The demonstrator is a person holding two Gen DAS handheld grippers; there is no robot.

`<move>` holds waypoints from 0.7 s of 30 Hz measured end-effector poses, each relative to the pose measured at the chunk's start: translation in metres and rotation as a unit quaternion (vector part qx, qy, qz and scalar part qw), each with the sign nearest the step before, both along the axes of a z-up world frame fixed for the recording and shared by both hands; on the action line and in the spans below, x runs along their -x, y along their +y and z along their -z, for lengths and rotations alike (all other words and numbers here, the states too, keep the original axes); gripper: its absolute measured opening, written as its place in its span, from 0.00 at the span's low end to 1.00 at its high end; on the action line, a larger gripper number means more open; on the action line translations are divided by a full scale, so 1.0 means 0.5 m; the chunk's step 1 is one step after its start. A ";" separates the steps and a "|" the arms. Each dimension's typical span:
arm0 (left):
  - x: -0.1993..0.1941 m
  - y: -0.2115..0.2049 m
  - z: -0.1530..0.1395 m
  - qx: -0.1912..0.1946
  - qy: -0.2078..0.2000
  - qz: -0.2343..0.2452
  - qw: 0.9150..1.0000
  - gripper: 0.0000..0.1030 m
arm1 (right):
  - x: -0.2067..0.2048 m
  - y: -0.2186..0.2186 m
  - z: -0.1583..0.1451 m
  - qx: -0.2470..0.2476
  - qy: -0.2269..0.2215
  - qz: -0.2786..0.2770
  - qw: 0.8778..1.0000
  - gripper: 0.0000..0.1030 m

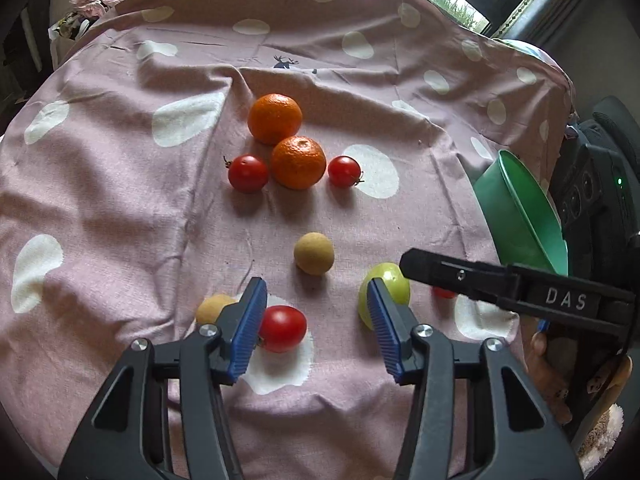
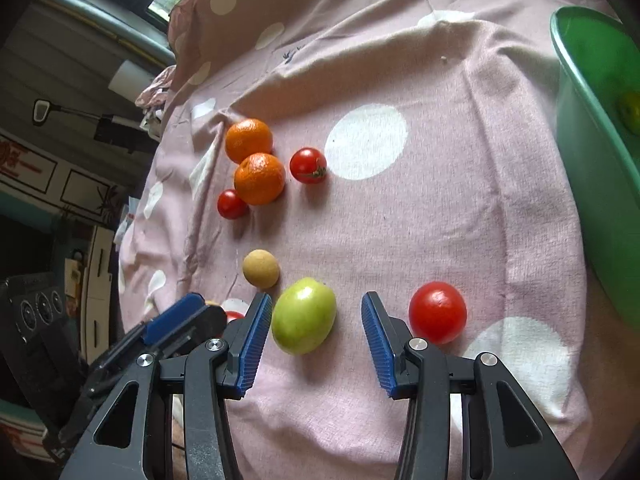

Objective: Organize fruits
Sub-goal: 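Lift the larger green apple with the right gripper and carry it over the bowl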

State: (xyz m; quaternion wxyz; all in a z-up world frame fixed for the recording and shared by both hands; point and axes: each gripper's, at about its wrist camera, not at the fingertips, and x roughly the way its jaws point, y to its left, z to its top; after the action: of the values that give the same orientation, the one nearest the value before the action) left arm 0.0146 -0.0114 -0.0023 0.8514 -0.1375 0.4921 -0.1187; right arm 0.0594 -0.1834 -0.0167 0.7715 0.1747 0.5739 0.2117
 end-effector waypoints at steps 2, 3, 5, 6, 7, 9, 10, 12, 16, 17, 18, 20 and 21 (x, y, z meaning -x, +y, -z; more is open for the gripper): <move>-0.001 -0.017 0.007 0.001 0.006 0.011 1.000 0.46 | -0.010 -0.006 -0.005 -0.015 -0.008 0.006 1.000 0.46; 0.000 -0.025 0.010 0.002 0.009 0.017 1.000 0.45 | -0.014 -0.007 -0.006 -0.020 -0.011 0.009 1.000 0.46; 0.000 -0.040 0.017 0.010 0.018 0.032 0.999 0.42 | -0.018 -0.003 -0.002 -0.024 -0.011 0.007 1.000 0.46; -0.001 -0.046 0.020 0.017 0.020 0.037 0.999 0.42 | -0.018 0.002 0.001 -0.021 -0.008 0.005 1.000 0.46; -0.001 -0.051 0.022 0.023 0.023 0.042 0.999 0.41 | -0.018 0.006 0.004 -0.017 -0.005 0.002 1.000 0.46; -0.002 -0.060 0.027 0.032 0.026 0.048 0.998 0.41 | -0.017 0.014 0.009 -0.010 -0.006 -0.001 1.000 0.45; -0.003 -0.064 0.029 0.036 0.029 0.051 0.998 0.41 | -0.016 0.017 0.010 -0.007 -0.006 -0.002 1.000 0.45; -0.003 -0.072 0.033 0.042 0.033 0.055 0.997 0.41 | -0.014 0.019 0.013 -0.012 -0.005 -0.005 1.000 0.41; -0.003 -0.086 0.035 0.040 0.029 0.065 0.997 0.38 | -0.008 0.028 0.026 0.009 0.004 -0.008 1.000 0.35; -0.004 -0.089 0.037 0.042 0.031 0.068 0.996 0.36 | -0.007 0.029 0.028 0.012 0.005 -0.008 1.000 0.35; -0.006 -0.091 0.041 0.048 0.035 0.070 0.996 0.33 | -0.005 0.028 0.029 0.011 0.004 -0.007 1.000 0.35; -0.010 -0.098 0.049 0.049 0.043 0.072 0.995 0.34 | -0.002 0.025 0.028 0.010 0.005 -0.006 1.000 0.35; -0.010 -0.099 0.049 0.047 0.038 0.072 0.996 0.34 | -0.001 0.024 0.027 0.010 0.005 -0.006 1.000 0.35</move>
State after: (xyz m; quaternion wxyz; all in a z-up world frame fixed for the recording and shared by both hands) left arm 0.0193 -0.0610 -0.0269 0.8142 -0.1458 0.5264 -0.1969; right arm 0.0597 -0.1715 -0.0303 0.7694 0.1644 0.5806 0.2097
